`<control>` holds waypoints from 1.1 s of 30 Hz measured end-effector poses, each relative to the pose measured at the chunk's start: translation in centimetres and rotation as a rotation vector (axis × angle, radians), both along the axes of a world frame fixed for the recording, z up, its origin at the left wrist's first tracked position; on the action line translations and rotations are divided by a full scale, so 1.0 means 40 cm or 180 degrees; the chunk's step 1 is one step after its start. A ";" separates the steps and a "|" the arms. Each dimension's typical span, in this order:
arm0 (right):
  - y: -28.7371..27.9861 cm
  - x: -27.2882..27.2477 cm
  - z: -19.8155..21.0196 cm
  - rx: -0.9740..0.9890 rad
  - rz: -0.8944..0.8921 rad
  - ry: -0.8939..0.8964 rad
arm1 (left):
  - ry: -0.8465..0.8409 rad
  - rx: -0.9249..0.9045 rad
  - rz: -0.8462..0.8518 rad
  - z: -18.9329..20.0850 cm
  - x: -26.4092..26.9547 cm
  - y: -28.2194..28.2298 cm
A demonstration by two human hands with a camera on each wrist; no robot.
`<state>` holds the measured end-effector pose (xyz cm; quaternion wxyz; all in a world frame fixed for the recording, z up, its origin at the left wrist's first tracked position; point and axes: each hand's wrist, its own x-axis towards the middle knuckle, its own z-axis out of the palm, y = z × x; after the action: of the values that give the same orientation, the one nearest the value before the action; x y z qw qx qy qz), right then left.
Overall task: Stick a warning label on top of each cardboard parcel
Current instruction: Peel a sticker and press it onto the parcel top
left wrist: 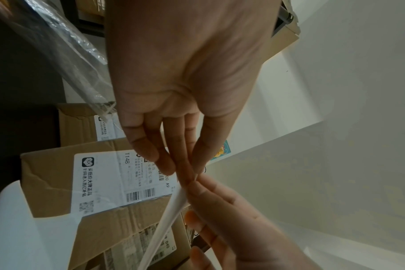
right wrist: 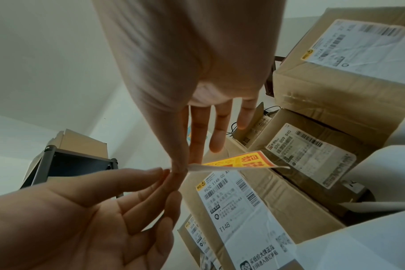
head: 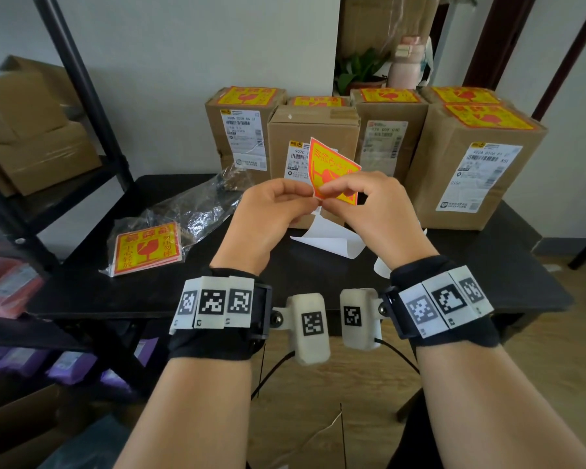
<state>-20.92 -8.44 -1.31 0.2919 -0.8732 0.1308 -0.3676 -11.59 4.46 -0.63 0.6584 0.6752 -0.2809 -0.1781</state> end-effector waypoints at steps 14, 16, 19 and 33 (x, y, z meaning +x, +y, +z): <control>0.000 -0.002 0.006 -0.0047 0.0003 0.0021 | -0.0261 0.0137 0.0151 0.013 -0.011 -0.003; -0.002 0.000 0.005 -0.0110 0.0012 0.0051 | -0.0217 0.0161 0.0188 0.016 -0.012 -0.003; -0.004 -0.001 0.006 -0.0144 0.0008 0.0076 | -0.0255 0.0191 0.0219 0.019 -0.014 -0.003; -0.003 -0.011 0.019 -0.0235 0.0023 0.0171 | -0.0269 0.0274 0.0227 0.026 -0.017 -0.010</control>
<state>-21.36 -8.55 -0.56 0.2572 -0.8934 0.1218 -0.3476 -12.26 4.06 0.40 0.6222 0.7194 -0.2764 -0.1377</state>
